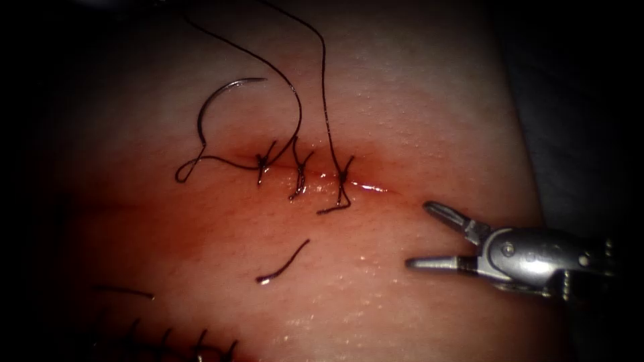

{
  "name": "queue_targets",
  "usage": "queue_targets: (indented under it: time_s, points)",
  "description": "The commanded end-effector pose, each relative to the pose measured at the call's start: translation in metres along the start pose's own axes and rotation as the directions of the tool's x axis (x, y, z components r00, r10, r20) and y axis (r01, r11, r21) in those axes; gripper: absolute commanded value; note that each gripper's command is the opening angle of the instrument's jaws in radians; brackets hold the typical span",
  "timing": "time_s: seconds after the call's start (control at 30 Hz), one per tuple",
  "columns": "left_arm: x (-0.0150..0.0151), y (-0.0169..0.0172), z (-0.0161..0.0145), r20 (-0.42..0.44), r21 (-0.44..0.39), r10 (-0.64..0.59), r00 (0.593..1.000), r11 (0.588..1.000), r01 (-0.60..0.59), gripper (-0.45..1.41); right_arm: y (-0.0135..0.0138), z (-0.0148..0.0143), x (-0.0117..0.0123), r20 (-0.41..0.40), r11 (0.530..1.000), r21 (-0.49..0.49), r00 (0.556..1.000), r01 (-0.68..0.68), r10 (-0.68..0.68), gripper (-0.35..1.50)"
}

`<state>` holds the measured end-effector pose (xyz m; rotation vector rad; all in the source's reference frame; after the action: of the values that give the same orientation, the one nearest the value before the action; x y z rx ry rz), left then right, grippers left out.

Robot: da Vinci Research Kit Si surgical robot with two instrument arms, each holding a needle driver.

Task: Wound Closure
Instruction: Use the right hand to snip the long suture length.

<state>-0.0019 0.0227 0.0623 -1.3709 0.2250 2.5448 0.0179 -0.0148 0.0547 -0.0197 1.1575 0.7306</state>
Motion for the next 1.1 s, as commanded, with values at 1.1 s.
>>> queue_targets:
  time_s: [1.1]
  points:
    - [0.0116,0.003,-0.0067,-0.087,0.058,0.092,0.992,0.995,-0.087,-0.45,0.0007,0.0155,-0.003,0.194,0.969,-0.222,0.97,-0.104,0.148,1.31]
